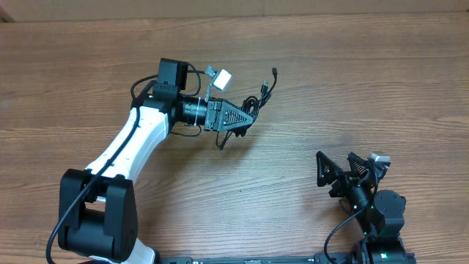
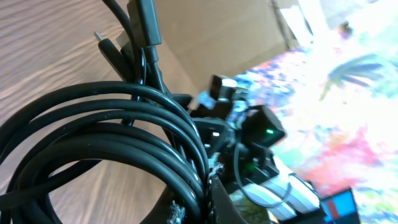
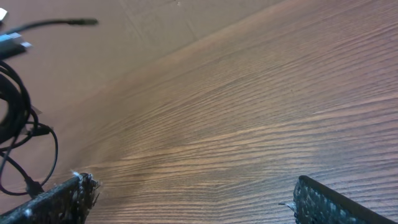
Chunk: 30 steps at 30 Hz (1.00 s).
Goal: Untangle cables
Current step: 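Move the right gripper toward the bundle held by the left gripper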
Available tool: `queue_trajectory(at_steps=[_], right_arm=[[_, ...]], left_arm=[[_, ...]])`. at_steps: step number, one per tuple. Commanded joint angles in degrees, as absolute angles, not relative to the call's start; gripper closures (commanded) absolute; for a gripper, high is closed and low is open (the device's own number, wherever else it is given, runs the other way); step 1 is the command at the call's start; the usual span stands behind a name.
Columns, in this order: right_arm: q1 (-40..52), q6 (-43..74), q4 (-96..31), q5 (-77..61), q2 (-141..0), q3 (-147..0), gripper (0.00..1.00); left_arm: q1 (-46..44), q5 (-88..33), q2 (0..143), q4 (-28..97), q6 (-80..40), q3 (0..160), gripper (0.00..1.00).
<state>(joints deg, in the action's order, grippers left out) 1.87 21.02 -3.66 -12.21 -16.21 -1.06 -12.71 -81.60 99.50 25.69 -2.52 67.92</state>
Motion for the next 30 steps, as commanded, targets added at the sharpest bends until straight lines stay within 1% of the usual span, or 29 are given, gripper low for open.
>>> queue_trajectory(at_steps=[1,4,10,15,17,19,20,21,23,26,28,30], right_arm=[[1.65,20.91,-3.75,-12.8,-16.16,-0.75,0.0],[1.65,19.81,-8.1,-12.73,-16.16,-2.85,0.0],[1.65,19.25,-22.44,-8.43,-16.19,-10.04,0.0],[1.65,19.22,-28.05,-6.85,-18.55,-16.03,0.0],[1.65,19.22,-30.5,-6.63,-22.11,-19.64,0.0],[1.65,19.22,-33.19,-6.66,-26.92,-23.4,0.0],[1.65,19.03,-35.94,-6.74,-31.68,-26.89,0.0],[1.65,19.03,-36.67,-6.74,-32.8,-27.73,0.0],[1.65,18.31,-42.37,-8.49,-41.47,-34.41,0.0],[1.65,14.76,-50.41,-12.75,-52.64,-43.35,0.0],[1.63,16.21,-52.9,-13.61,-57.8,-47.0,0.0],[1.65,17.78,-53.28,-17.67,-61.39,-49.17,0.0]], left_arm=[[-12.38,-89.43,99.0,25.45,2.35,68.77,0.96],[-12.38,-89.41,99.0,25.45,3.36,68.77,0.96],[-12.53,-89.65,99.0,25.54,3.92,68.73,0.96],[-14.37,-89.32,99.0,25.96,5.19,68.73,0.96],[-15.9,-87.39,99.0,25.98,5.28,68.73,0.96],[-18.06,-82.52,99.0,26.81,5.19,68.73,0.96],[-19.66,-78.0,99.0,27.55,5.19,68.73,0.96],[-20.56,-75.81,99.0,27.9,5.19,68.73,0.96],[-23.18,-69.76,98.98,28.29,5.17,68.73,0.96],[-26.83,-68.34,98.98,26.09,5.21,68.75,0.96],[-28.18,-68.34,98.98,23.31,5.17,68.75,0.96],[-28.84,-67.22,98.98,21.67,5.15,68.75,0.96]])
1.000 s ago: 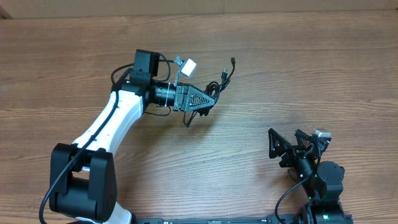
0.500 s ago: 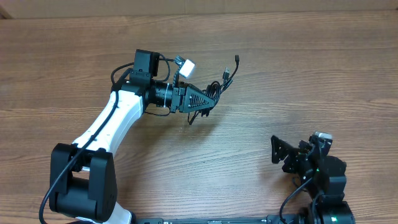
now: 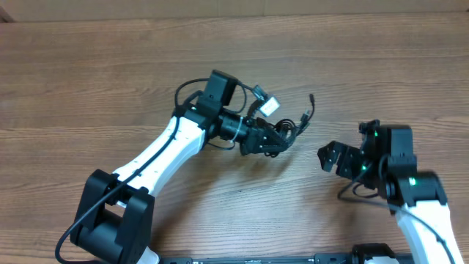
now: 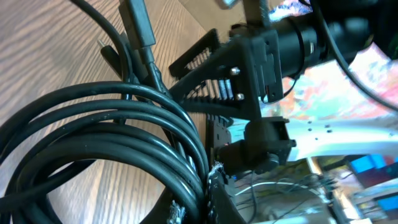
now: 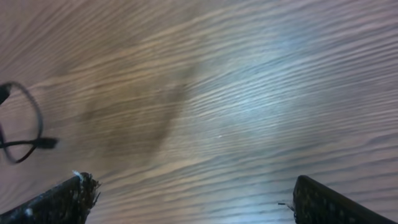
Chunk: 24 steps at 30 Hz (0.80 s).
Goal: Untangle cables
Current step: 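Move the right gripper toward the bundle held by the left gripper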
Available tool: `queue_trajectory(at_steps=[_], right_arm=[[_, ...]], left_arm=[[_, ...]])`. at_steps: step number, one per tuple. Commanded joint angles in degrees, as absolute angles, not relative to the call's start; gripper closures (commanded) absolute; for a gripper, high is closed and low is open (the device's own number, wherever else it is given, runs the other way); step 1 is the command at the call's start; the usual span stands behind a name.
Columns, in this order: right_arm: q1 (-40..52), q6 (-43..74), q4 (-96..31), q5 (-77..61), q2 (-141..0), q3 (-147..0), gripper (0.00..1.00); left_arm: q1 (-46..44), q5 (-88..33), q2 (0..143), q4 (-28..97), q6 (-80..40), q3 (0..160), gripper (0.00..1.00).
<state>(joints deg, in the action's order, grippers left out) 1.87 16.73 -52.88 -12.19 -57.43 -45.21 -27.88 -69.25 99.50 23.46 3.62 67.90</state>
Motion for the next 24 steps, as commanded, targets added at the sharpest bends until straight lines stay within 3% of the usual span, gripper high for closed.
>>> queue_trajectory(at_steps=[1,10,20,21,24], right_arm=[[1.63,17.78,-53.06,-20.21,-62.65,-49.93,0.0],[1.63,17.58,-49.28,-31.79,-64.14,-50.39,0.09],[1.65,18.02,-42.89,-46.7,-64.16,-50.39,0.19],[1.65,18.02,-42.89,-46.65,-64.16,-50.39,0.21],[1.65,18.0,-43.18,-46.61,-64.16,-50.33,0.41]], left_arm=[[-28.93,-66.32,98.98,21.56,5.15,68.75,0.96],[-28.91,-58.02,98.98,24.38,4.93,68.73,0.96],[-29.32,-63.26,98.98,25.26,4.1,68.73,0.96],[-29.67,-64.6,98.98,25.21,4.12,68.73,0.96],[-30.81,-64.53,98.98,25.15,4.12,68.73,0.96]])
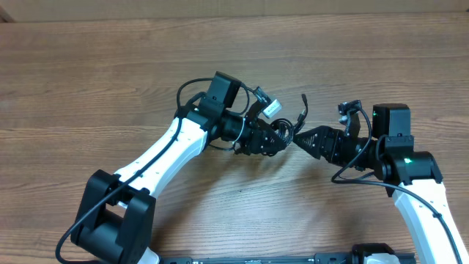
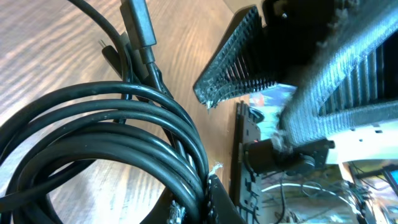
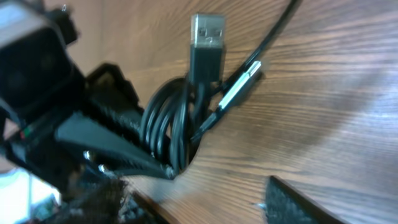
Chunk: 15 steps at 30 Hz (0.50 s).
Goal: Untangle cables
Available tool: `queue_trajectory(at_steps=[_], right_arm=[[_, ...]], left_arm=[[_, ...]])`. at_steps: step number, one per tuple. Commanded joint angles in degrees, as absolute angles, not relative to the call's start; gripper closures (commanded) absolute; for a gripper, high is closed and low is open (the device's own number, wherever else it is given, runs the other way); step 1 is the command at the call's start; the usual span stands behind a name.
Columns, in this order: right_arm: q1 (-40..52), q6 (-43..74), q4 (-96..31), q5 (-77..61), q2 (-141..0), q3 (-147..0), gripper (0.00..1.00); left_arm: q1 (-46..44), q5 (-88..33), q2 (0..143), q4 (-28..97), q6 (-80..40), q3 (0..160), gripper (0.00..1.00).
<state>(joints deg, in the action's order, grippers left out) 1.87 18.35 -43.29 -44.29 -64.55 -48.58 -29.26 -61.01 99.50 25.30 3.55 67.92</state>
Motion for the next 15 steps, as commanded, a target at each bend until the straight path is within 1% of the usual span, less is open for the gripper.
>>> queue_trajectory(at_steps=[1,6,7,8,9,10,11,12,15], right_arm=[[1.65,18.0,-43.22,-46.61,-64.16,-50.33,0.45],[1.65,18.0,-43.35,-46.61,-64.16,-50.33,0.47],[1.65,18.0,-43.35,-46.61,-64.16,-50.33,0.5],[1.65,18.0,-43.35,-46.61,-64.16,-50.33,0.56],[1.65,18.0,-43.35,-46.61,-64.16,-50.33,0.59],[1.65,18.0,-43.35,-46.61,-64.16,-50.33,0.67],[1.65,18.0,-43.35,-46.59,-64.16,-50.33,0.72],[1.65,18.0,-43.38,-46.61,-64.16,-50.33,0.8],[1.65,18.0,-43.72,-46.59,-64.16,-50.33,0.82]], left_arm=[[-31.09,-64.55,98.98,25.02,4.12,68.73,0.96],[-32.64,-67.42,98.98,24.36,5.37,68.73,0.96],[-32.88,-67.44,98.98,24.14,5.34,68.73,0.96],[-33.12,-67.4,98.98,23.97,5.34,68.73,0.96],[-33.26,-67.4,98.98,23.94,5.34,68.73,0.96],[-33.45,-67.42,98.98,23.73,5.34,68.73,0.96],[-33.47,-67.42,98.98,23.7,5.34,68.73,0.96],[-33.47,-67.42,98.98,23.7,5.34,68.75,0.96],[-33.45,-67.35,98.98,23.7,5.34,68.73,0.96]])
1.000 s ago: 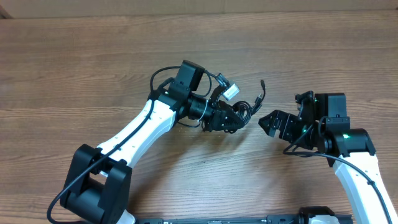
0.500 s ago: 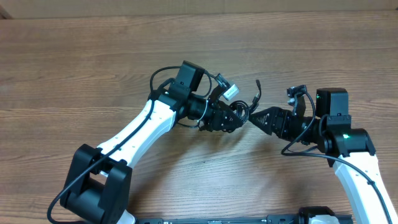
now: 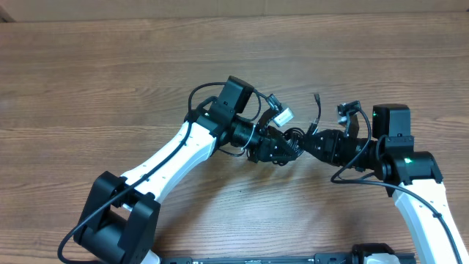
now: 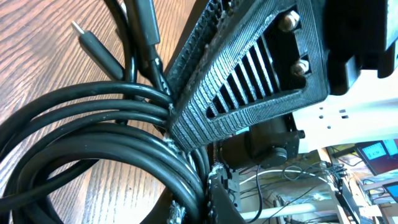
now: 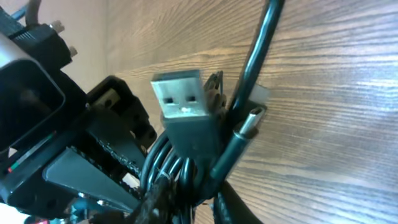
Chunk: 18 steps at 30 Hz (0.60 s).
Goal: Untangle cables
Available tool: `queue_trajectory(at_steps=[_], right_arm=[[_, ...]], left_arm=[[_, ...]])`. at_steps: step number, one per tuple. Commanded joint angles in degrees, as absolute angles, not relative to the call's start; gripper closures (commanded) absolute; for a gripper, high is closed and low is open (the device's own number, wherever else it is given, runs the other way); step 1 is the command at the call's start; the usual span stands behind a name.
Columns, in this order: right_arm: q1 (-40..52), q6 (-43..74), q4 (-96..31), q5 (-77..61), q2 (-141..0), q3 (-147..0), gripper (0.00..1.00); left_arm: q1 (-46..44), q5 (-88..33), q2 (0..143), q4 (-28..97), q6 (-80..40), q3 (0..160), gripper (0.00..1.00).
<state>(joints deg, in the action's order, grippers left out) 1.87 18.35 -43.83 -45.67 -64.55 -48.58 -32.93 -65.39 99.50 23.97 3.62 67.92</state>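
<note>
A bundle of black coiled cables hangs between both grippers over the wooden table. My left gripper is shut on the coils, which pass between its fingertips. My right gripper has come in from the right and its fingers pinch the same coils. A USB-A plug sticks up from the bundle, with a thinner metal-tipped plug beside it. One cable end points upward. A white connector stands out above the left gripper.
The left arm stretches from the bottom left across the middle of the table. The right arm stands at the right edge. A ribbed finger of the right gripper fills the left wrist view's top right.
The left gripper has shifted slightly right with the bundle. The right gripper, then open just short of the coils, is now closed on them.
At first the left gripper held the bundle left of centre while the right gripper stood open near its base. Then the bundle was nearer the middle and the right arm had swung out. The right gripper then faced the coils and now grips them.
</note>
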Motion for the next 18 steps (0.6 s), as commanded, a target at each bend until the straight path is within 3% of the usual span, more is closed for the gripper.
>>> queue_trajectory(at_steps=[1,11,18], right_arm=[[1.65,18.0,-43.83,-46.59,-64.16,-50.33,0.82],[1.65,18.0,-45.36,-46.57,-64.16,-50.33,0.73],[1.65,18.04,-46.44,-46.61,-64.16,-50.33,0.78]], left_arm=[[-33.45,-67.33,98.98,23.7,5.34,68.73,0.96],[-33.41,-64.71,98.98,23.73,5.3,68.73,0.96],[-33.41,-64.51,98.98,23.7,5.19,68.73,0.96]])
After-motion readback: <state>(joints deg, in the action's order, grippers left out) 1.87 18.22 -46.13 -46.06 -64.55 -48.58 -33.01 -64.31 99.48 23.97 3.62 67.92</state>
